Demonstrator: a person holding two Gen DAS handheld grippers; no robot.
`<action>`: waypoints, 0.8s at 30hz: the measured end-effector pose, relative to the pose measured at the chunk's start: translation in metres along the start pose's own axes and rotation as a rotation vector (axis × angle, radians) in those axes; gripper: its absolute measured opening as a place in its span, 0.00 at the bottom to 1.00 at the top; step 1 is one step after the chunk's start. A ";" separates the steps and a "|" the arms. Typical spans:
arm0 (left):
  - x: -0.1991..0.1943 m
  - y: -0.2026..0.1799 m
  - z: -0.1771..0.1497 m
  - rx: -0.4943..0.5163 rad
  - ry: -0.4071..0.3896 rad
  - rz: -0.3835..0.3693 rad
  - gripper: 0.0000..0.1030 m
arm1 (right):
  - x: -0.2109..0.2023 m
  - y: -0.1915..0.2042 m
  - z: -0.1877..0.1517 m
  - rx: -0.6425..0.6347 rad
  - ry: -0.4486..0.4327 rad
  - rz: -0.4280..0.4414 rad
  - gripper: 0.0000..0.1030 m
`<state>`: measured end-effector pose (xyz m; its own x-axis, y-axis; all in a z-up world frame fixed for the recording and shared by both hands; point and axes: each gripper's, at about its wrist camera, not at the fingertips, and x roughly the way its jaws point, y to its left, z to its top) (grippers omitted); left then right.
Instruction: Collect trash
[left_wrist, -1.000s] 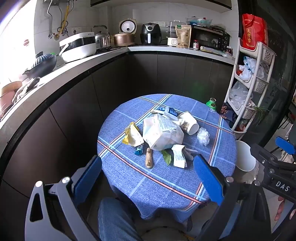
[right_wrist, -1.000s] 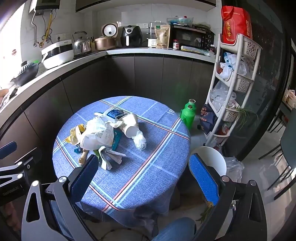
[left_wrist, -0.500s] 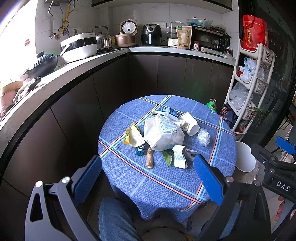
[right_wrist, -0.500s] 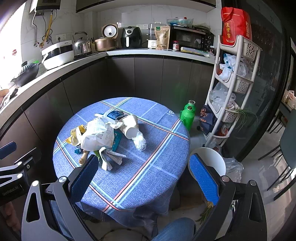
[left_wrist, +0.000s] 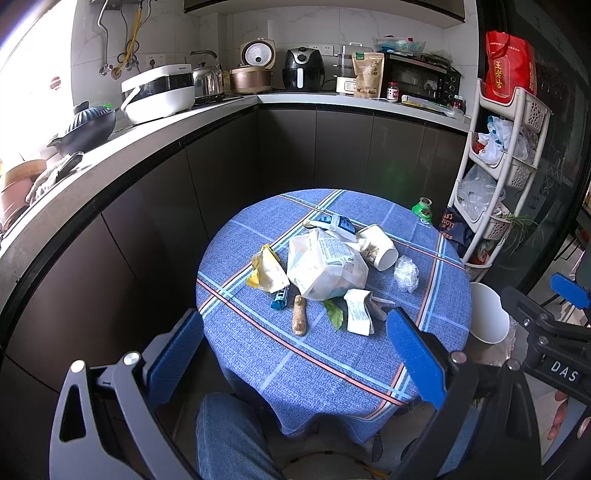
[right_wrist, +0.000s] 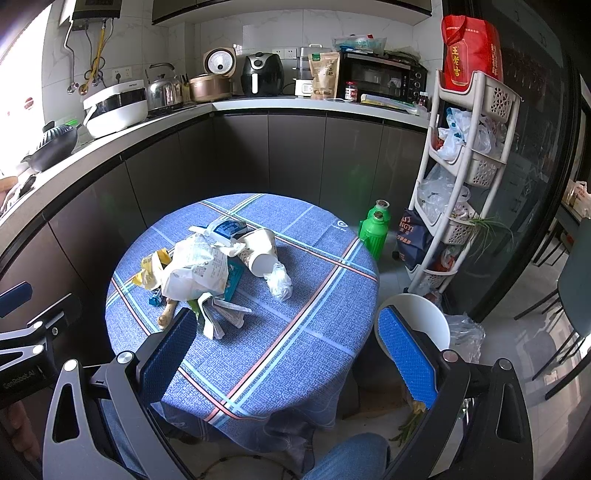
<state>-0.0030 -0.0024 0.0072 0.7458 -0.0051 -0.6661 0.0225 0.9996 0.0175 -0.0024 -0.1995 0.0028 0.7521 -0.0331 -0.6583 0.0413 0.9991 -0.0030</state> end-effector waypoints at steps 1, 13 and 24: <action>-0.001 -0.001 0.001 0.000 0.000 0.000 0.96 | -0.001 0.000 0.000 0.000 -0.001 0.000 0.92; -0.001 0.000 0.000 -0.002 0.000 -0.001 0.96 | -0.001 0.000 0.001 -0.002 0.001 -0.002 0.92; -0.001 0.000 0.000 -0.002 -0.001 -0.001 0.96 | -0.001 0.000 0.000 -0.002 0.001 -0.001 0.92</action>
<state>-0.0035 -0.0026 0.0079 0.7465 -0.0061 -0.6654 0.0219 0.9996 0.0155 -0.0031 -0.1994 0.0037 0.7513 -0.0345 -0.6591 0.0411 0.9991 -0.0054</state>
